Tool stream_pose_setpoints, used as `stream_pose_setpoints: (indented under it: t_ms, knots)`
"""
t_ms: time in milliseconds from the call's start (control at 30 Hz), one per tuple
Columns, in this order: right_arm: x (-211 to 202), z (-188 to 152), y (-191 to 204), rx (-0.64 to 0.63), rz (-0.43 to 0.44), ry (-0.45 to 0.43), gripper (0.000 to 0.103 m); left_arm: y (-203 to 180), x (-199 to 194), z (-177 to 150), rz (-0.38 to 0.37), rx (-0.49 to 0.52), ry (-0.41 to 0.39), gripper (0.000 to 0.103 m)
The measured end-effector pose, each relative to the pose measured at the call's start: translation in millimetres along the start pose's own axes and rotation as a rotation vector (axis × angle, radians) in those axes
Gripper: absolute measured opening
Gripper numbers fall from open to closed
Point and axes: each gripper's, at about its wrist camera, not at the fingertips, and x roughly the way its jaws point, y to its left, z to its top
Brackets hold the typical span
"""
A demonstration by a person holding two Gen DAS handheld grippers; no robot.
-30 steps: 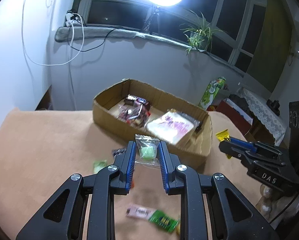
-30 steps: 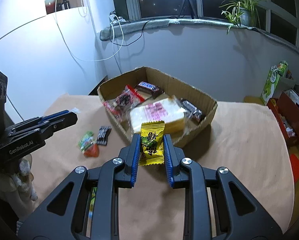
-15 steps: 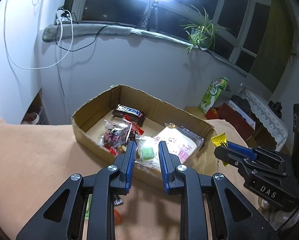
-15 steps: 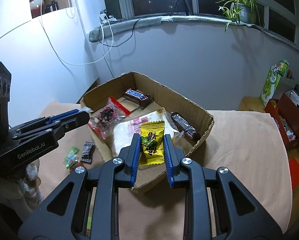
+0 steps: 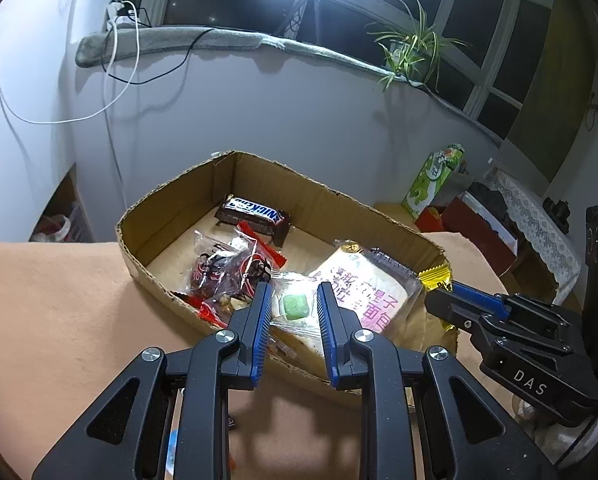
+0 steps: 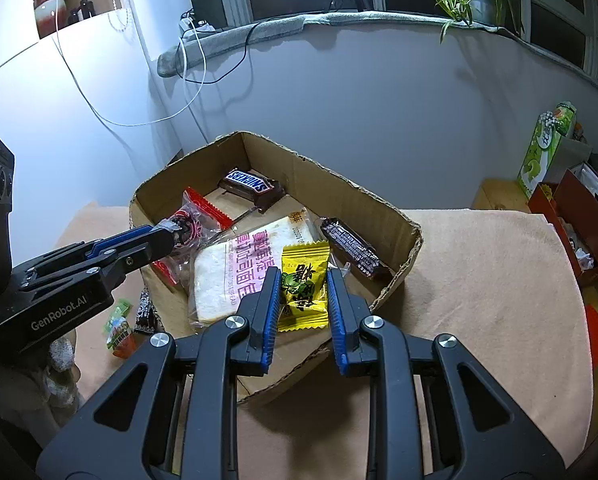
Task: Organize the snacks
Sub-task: 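Carry both candies into the box and open both grippers, then move both grippers back over the jelly cups on the table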
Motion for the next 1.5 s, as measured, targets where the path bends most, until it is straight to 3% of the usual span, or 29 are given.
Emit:
stream_pose_setpoints:
  t_ms: [167, 233, 300, 800, 1100, 1200, 1500]
  knots:
    - [0, 0, 4, -0.012, -0.01, -0.004, 0.026, -2, 2, 2, -0.007, 0.003, 0.007, 0.023]
    - [-2, 0, 5, -0.016, -0.018, -0.008, 0.051, -1, 2, 3, 0.004, -0.004, 0.009, 0.029]
    - [-4, 0, 6, -0.023, -0.018, -0.013, 0.057, 1, 0, 3, 0.0, -0.017, 0.003, 0.036]
    - [-26, -5, 15, -0.032, -0.02, -0.035, 0.058, 8, -25, 3, -0.003, -0.028, -0.027, 0.037]
    - [-51, -26, 33, -0.061, 0.019, -0.041, 0.058, 29, -58, -11, 0.0, -0.057, -0.046, 0.037]
    - [-58, -35, 43, -0.082, 0.033, -0.042, 0.067, 36, -70, -17, 0.002, -0.069, -0.05, 0.037]
    - [-73, -68, 68, -0.137, 0.098, -0.017, 0.068, 55, -92, -39, 0.02, -0.1, -0.048, 0.037]
